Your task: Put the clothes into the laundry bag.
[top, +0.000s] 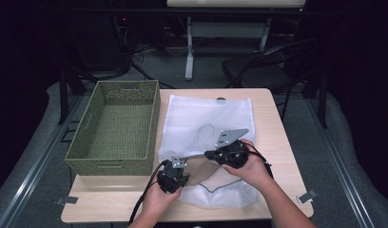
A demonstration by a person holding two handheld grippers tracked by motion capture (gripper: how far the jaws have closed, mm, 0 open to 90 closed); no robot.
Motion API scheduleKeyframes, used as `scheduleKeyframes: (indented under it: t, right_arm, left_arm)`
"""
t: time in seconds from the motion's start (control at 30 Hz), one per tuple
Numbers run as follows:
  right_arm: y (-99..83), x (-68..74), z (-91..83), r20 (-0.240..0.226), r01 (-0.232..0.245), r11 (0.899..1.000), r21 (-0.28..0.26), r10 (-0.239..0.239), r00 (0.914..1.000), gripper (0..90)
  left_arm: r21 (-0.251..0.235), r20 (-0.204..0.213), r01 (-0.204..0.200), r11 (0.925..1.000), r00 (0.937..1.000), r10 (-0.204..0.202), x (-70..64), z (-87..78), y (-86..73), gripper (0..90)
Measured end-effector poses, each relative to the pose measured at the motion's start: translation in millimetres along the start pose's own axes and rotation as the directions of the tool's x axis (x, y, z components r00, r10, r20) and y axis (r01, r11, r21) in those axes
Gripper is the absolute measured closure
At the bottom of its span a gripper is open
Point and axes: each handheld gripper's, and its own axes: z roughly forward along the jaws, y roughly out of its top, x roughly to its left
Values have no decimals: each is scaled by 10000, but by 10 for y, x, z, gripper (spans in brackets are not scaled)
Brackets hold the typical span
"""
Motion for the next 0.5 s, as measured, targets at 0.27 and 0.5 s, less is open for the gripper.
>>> scheduleKeyframes:
  t: [0.27, 0.5]
  right_arm:
    - [12, 20, 12, -52, 80, 10000, 55, -80, 10000, 893]
    - [22, 28, 15, -75, 113, 9999, 40, -113, 9999, 893]
  left_arm:
    - [-69, 14, 37, 10000, 10000, -37, 14, 19, 75, 861]
    - [-175, -5, 94, 9998, 10000, -94, 27, 42, 165, 863]
